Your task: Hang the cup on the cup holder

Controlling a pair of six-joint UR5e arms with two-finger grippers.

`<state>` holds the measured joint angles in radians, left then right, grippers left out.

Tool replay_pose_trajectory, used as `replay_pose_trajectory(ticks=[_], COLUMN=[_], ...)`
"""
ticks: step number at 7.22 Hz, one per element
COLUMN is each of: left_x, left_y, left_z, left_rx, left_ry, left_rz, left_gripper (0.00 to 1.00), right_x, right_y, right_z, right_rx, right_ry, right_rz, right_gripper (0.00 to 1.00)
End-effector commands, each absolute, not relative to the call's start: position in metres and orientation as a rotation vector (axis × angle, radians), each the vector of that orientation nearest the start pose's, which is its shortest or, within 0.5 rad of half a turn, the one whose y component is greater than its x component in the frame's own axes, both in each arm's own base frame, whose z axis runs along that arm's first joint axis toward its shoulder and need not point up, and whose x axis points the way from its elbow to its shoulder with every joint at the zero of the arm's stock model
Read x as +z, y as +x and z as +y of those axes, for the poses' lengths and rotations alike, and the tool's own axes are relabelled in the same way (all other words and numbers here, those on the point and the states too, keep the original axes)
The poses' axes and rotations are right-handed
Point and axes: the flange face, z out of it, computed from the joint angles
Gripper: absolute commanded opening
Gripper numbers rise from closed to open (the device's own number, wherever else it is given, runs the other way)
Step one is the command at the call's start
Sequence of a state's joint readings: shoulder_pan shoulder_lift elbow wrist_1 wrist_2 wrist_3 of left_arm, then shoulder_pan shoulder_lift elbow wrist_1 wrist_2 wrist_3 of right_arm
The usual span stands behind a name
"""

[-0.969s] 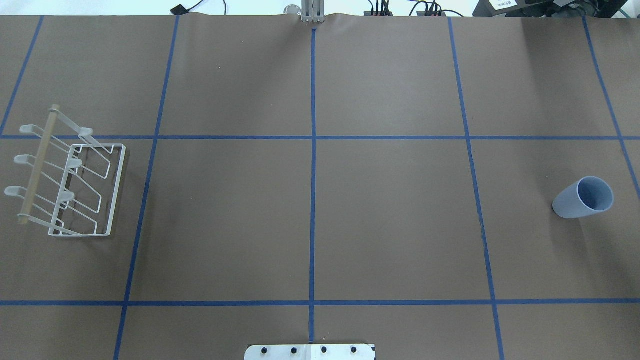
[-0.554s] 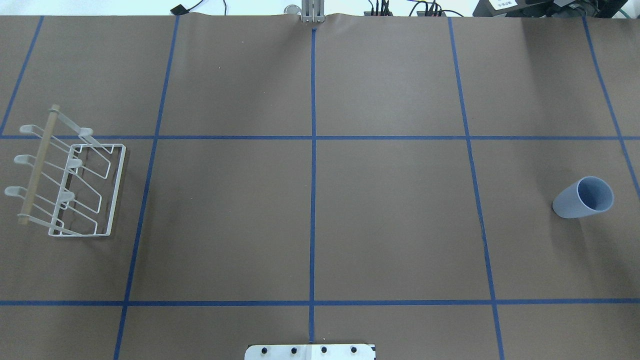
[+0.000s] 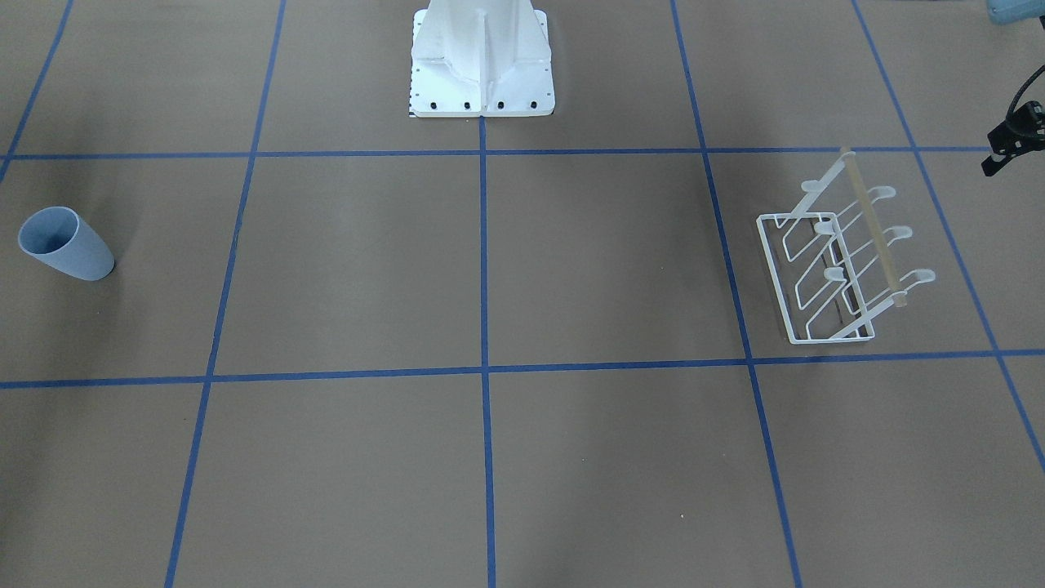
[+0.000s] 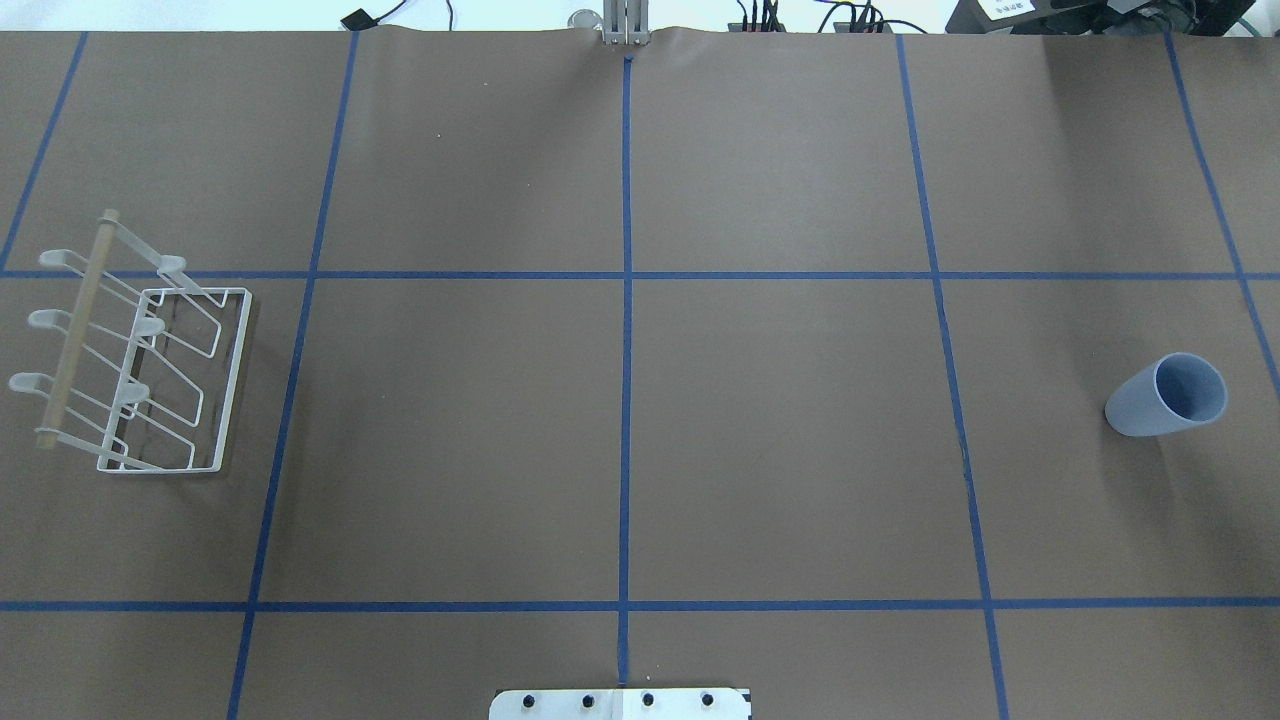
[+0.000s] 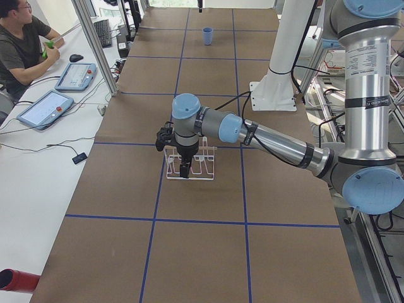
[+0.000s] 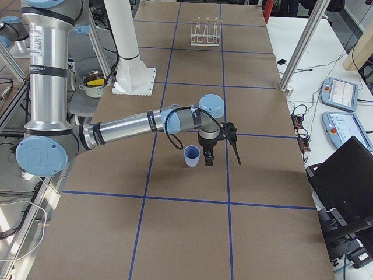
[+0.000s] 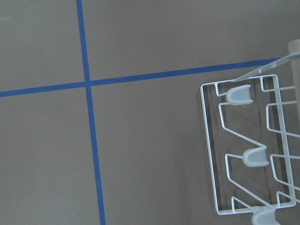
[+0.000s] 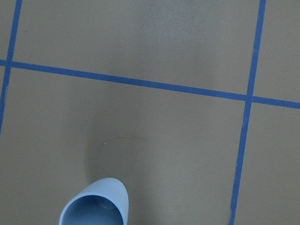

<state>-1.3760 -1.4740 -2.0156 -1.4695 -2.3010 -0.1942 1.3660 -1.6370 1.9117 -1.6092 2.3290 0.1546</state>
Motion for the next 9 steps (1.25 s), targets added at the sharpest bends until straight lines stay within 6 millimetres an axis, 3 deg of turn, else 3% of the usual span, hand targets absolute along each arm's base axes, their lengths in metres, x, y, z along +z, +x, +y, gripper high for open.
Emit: replay_pose_trajectory(ticks=[1, 4, 6, 9], left_x=[0.499, 0.498, 0.478, 0.481], left_y=[0.02, 0.02, 0.016, 0.016], left_z=[-0.447, -0.446, -0.435, -0.432], left_rx=[0.09, 0.092, 0.1, 0.099], left_ry=[0.091, 0.093, 0.128, 0.122], left_rz=[0.758, 0.758, 0.758, 0.754], left_gripper=[0.98, 0.98, 0.98, 0.98], right_x=[0.521, 0.521, 0.516, 0.538], right_y=[-0.036, -0.061, -0.077, -0.112], right_z=[-0.465, -0.462, -0.461, -0.446], right_rx=[-0.154, -0.181, -0.134, -0.172], right_ry=[0.091, 0.058, 0.034, 0.007], right_rz=[-0.794, -0.798, -0.807, -0.808], right_gripper=[1.0, 1.0, 1.0, 1.0])
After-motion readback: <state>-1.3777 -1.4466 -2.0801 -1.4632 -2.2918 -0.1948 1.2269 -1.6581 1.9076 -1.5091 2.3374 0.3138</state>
